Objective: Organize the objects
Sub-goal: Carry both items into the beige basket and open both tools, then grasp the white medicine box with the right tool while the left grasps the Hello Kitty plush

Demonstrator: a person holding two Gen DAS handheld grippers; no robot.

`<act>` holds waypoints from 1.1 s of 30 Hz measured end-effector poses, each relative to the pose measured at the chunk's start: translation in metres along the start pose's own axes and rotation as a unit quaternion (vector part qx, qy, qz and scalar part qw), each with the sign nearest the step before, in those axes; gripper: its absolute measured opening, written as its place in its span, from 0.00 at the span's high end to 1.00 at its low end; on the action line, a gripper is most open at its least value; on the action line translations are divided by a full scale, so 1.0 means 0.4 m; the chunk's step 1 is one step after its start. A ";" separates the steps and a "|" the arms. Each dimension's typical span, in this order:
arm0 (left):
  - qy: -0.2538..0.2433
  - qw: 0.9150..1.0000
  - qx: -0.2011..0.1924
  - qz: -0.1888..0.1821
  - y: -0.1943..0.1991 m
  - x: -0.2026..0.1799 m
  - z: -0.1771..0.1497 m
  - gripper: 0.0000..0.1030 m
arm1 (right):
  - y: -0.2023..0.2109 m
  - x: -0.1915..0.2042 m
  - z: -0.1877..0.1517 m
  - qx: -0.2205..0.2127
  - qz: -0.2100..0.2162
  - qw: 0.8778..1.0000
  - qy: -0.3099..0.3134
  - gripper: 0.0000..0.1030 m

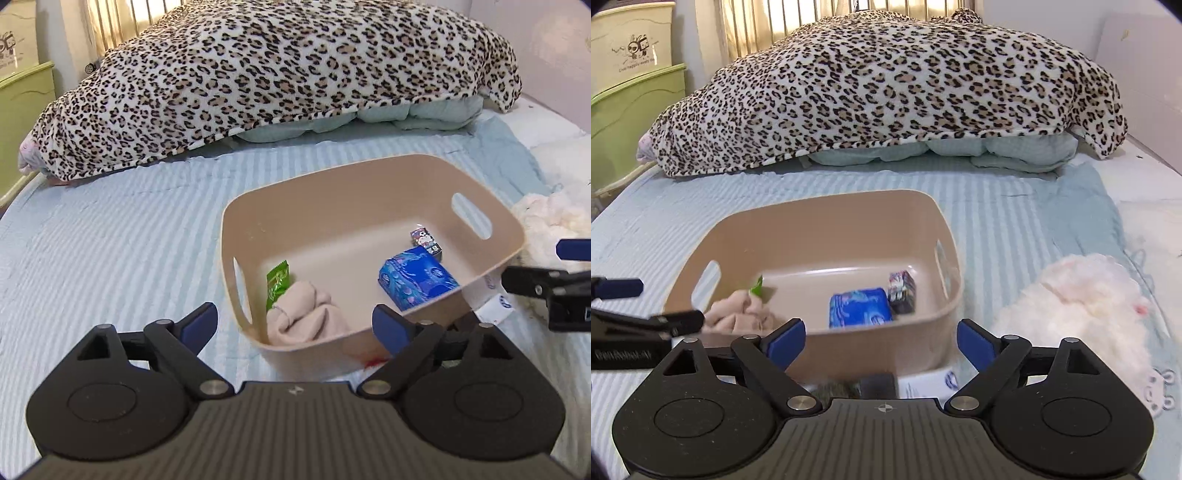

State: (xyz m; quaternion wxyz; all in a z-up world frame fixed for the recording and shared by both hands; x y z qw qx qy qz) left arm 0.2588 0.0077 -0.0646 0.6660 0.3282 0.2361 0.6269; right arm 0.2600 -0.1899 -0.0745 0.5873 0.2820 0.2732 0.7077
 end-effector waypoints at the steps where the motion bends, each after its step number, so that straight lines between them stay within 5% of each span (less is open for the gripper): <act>1: 0.002 1.000 0.002 -0.003 0.009 -0.001 -0.005 0.11 | 0.012 -0.003 -0.008 0.001 -0.002 1.000 0.004 0.11; 12: 0.004 0.998 0.040 -0.038 0.011 -0.041 -0.122 0.11 | 0.004 -0.052 -0.111 0.034 -0.017 0.999 0.021 0.08; 20: -0.011 0.996 0.069 -0.059 -0.065 -0.086 -0.199 0.11 | -0.104 -0.070 -0.168 0.053 -0.026 0.997 0.044 0.17; 33: 0.006 0.992 0.075 -0.098 -0.128 -0.155 -0.197 0.11 | -0.225 -0.131 -0.204 0.085 -0.039 0.995 0.042 0.22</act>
Point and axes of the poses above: each gripper's, at about its wrist camera, not at the fingertips, and y roughly against the way its jaws point, x to its left, z to its top, the point moved 10 cm from there along -y, roughly the way its jaws point, and after that the axes turned 2 degrees about x, right-handed, at the moved point
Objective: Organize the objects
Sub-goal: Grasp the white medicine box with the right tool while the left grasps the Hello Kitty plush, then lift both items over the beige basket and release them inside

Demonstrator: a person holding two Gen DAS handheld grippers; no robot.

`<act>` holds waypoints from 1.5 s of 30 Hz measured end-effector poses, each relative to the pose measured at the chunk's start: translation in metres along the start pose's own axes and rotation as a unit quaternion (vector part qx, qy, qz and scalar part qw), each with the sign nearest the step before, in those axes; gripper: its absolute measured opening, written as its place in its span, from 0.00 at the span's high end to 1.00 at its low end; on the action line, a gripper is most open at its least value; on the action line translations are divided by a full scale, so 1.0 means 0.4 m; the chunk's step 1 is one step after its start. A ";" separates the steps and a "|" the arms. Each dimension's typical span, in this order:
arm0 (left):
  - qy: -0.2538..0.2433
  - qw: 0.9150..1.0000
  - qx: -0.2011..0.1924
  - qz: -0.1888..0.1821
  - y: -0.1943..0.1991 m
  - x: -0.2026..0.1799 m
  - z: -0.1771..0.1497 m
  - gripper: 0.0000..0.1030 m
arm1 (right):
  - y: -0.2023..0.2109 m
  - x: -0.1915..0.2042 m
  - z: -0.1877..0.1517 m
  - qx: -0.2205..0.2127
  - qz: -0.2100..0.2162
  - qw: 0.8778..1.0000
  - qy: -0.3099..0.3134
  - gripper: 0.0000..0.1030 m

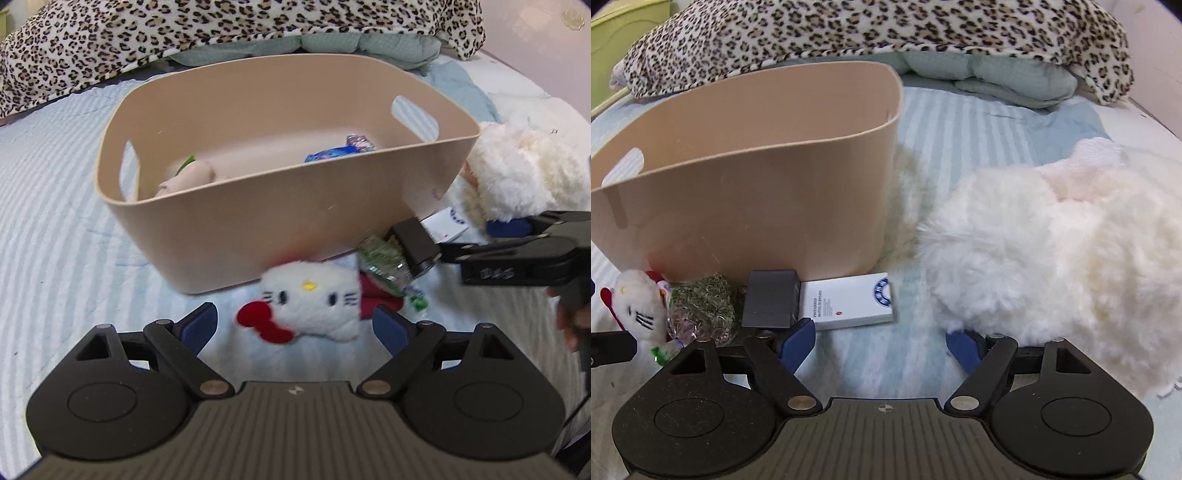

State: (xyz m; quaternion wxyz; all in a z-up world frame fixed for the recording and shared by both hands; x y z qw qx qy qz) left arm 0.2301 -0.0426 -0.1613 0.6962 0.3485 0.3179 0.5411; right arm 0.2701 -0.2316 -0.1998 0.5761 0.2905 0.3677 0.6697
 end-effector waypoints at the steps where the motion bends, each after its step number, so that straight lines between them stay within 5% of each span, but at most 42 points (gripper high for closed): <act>1: -0.002 1.000 0.002 -0.002 -0.003 -0.006 0.002 0.11 | -0.006 0.006 0.000 0.000 0.002 1.000 0.005 0.21; 13: 0.017 1.000 0.023 0.012 -0.098 0.007 -0.003 0.11 | -0.054 0.047 0.005 -0.002 0.004 1.000 0.025 0.17; 24: 0.025 0.999 0.018 -0.031 -0.092 -0.011 -0.003 0.38 | -0.010 0.039 -0.020 0.012 0.027 0.999 0.013 0.87; 34: 0.011 1.000 0.004 -0.020 -0.070 -0.013 -0.008 0.43 | 0.055 0.050 -0.037 0.016 0.029 0.999 0.015 0.87; 45: -0.009 0.999 -0.037 -0.001 0.062 0.004 0.006 0.44 | 0.206 0.031 0.062 -0.085 0.027 0.996 -0.026 0.87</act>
Point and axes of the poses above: each gripper's, at about its wrist camera, not at the fingertips, and y roughly against the way its jaws point, x to its left, z to its top, the point moved 10 cm from there along -y, roughly the way its jaws point, and after that the axes turned 2 degrees about x, right-handed, at the moved point
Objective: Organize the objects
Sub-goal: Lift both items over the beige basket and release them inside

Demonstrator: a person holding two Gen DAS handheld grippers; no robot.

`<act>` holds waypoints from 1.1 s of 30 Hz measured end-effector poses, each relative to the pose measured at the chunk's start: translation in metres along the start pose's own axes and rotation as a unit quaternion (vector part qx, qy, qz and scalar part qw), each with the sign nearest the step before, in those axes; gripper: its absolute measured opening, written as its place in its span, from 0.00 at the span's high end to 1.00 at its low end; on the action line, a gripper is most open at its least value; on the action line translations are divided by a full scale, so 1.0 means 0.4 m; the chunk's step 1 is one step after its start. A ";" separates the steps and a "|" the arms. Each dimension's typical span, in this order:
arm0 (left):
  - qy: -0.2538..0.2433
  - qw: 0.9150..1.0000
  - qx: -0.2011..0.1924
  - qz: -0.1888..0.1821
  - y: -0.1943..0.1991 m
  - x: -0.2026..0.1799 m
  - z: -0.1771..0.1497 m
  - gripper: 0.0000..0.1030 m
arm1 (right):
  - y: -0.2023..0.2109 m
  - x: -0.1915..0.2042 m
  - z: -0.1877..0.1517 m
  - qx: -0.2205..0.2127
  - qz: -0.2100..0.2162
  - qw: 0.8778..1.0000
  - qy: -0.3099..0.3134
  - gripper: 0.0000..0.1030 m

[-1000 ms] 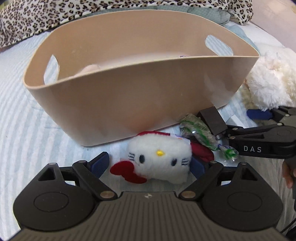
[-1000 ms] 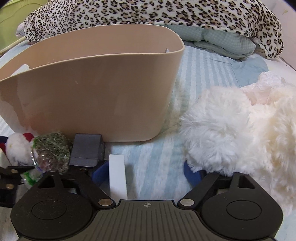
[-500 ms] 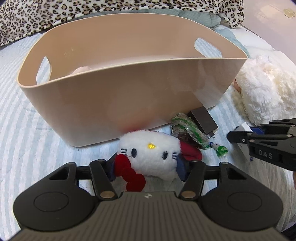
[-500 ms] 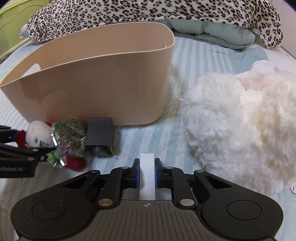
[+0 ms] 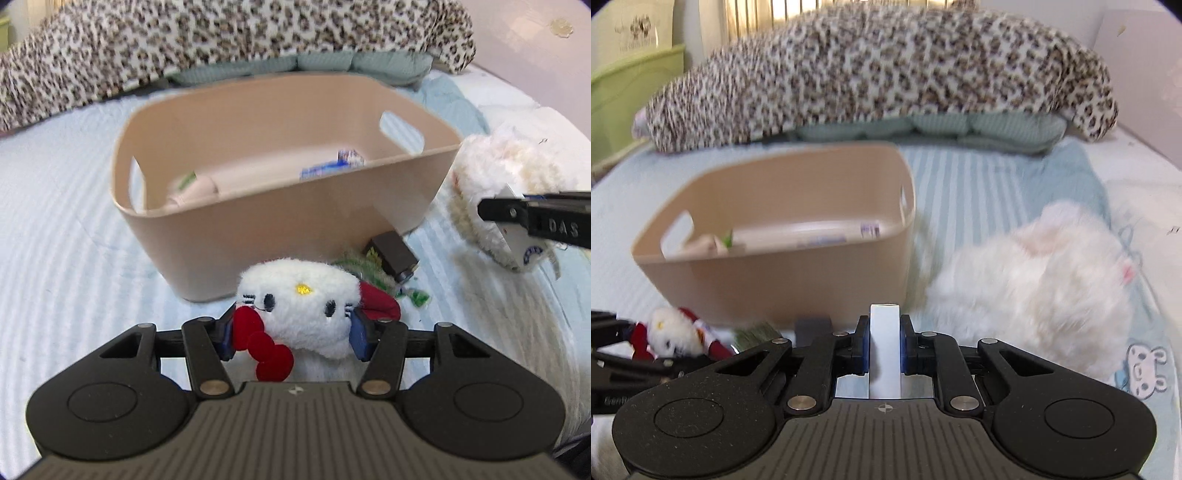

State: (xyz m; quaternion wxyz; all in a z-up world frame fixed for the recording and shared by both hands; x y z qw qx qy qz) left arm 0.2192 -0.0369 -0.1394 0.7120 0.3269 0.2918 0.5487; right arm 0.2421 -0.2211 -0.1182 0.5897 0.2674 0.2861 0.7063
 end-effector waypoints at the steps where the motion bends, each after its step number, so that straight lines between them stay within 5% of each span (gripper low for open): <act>1: -0.002 1.000 -0.005 0.000 0.017 0.000 0.005 0.44 | 0.016 0.004 0.012 -0.011 0.001 1.000 -0.001 0.87; 11: 0.004 0.997 -0.078 0.026 0.149 0.028 0.094 0.44 | 0.117 0.092 0.141 -0.098 0.037 0.994 -0.015 0.87; 18: 0.044 0.992 -0.107 0.057 0.136 0.081 0.178 0.44 | 0.089 0.130 0.219 -0.145 0.051 0.987 -0.043 0.87; 25: 0.041 0.990 -0.107 0.087 0.047 0.134 0.256 0.44 | -0.047 0.142 0.268 -0.137 0.056 0.986 -0.074 0.87; 33: 0.049 0.995 -0.049 0.078 -0.085 0.189 0.237 0.44 | -0.189 0.165 0.243 -0.086 0.033 0.995 -0.045 0.87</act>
Point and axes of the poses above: each gripper's, at about its wrist camera, not at the fingertips, and y roughly against the way its jaws point, x to its left, z to its top, the point moved 10 cm from there along -y, roughly the way its jaws point, and after that the axes turned 2 degrees about x, right-handed, at the moved point
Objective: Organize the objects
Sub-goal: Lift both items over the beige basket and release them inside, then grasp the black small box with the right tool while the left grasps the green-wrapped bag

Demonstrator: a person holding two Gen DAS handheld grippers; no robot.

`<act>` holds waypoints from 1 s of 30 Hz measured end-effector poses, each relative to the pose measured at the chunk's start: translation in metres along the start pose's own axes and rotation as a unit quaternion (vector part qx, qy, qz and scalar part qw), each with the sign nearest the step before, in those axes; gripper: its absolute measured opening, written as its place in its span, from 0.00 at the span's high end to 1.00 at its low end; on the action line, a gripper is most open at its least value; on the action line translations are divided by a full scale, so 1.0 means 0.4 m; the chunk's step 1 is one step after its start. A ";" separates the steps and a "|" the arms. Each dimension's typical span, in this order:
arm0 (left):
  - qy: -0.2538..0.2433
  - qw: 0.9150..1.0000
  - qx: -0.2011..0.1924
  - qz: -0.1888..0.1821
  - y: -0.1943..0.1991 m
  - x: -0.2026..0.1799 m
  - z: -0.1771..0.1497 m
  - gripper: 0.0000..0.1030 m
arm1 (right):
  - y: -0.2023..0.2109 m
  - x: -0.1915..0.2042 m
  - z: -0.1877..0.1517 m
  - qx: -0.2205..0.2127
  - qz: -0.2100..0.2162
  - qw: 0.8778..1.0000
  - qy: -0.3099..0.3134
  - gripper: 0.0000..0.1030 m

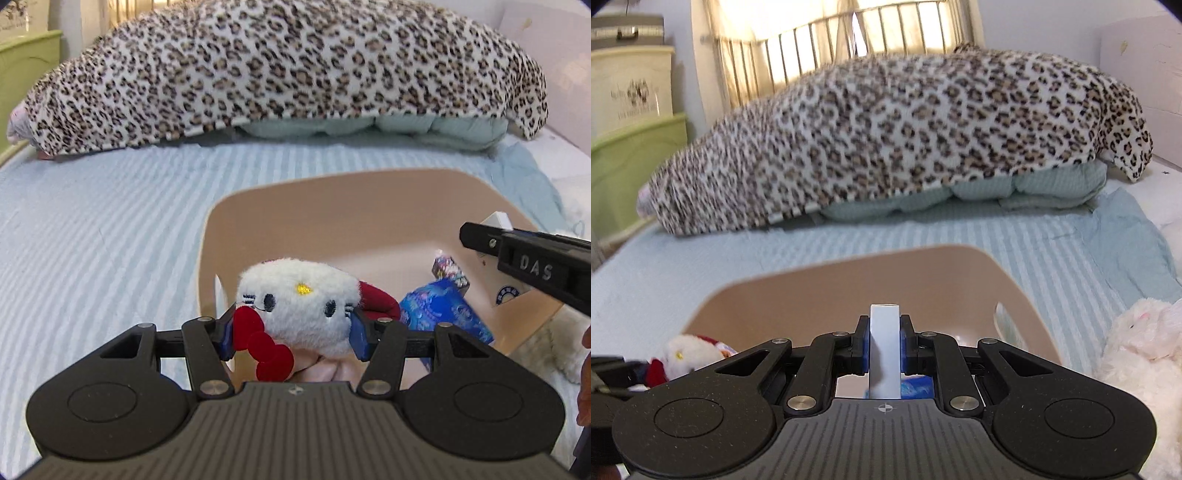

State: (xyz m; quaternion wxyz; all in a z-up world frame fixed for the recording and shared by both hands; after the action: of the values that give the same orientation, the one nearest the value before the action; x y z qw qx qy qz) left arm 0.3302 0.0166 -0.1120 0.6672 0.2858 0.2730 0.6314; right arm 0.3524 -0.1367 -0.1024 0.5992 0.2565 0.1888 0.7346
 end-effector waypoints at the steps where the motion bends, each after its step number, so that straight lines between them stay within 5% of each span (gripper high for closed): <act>1: -0.001 1.000 0.002 -0.001 -0.006 -0.001 -0.004 0.44 | -0.011 -0.002 -0.011 0.010 -0.003 1.000 0.002 0.87; 3: -0.007 1.000 0.001 0.000 -0.008 -0.005 -0.011 0.42 | -0.019 -0.008 -0.026 0.021 -0.012 1.000 0.004 0.80; 7: 0.000 1.000 -0.004 -0.002 0.019 -0.009 -0.012 0.35 | 0.025 -0.008 -0.016 0.007 -0.007 1.000 0.004 0.38; 9: 0.006 1.000 -0.013 0.000 0.044 -0.008 -0.006 0.28 | 0.062 -0.003 -0.002 -0.009 -0.007 1.000 0.012 0.26; 15: 0.005 1.000 -0.030 0.007 0.126 -0.006 -0.001 0.16 | 0.155 0.014 -0.001 -0.008 -0.008 0.999 0.047 0.20; 24: -0.003 1.000 -0.015 0.002 0.212 -0.010 -0.039 0.15 | 0.232 -0.006 -0.049 0.015 -0.009 0.997 0.071 0.17; 30: -0.004 1.000 0.010 -0.008 0.249 -0.014 -0.077 0.15 | 0.240 -0.021 -0.115 0.071 0.001 0.995 0.069 0.16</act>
State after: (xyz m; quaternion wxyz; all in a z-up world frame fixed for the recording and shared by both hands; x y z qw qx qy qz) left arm 0.2391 0.0160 -0.0609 0.6701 0.2930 0.2793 0.6221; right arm 0.2507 -0.1638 -0.0841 0.5645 0.2472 0.2808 0.7358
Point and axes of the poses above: each gripper's, at about its wrist camera, not at the fingertips, and y roughly against the way its jaws point, x to its left, z to its top, the point moved 10 cm from there along -y, roughly the way its jaws point, and after that the axes turned 2 degrees about x, right-handed, at the moved point
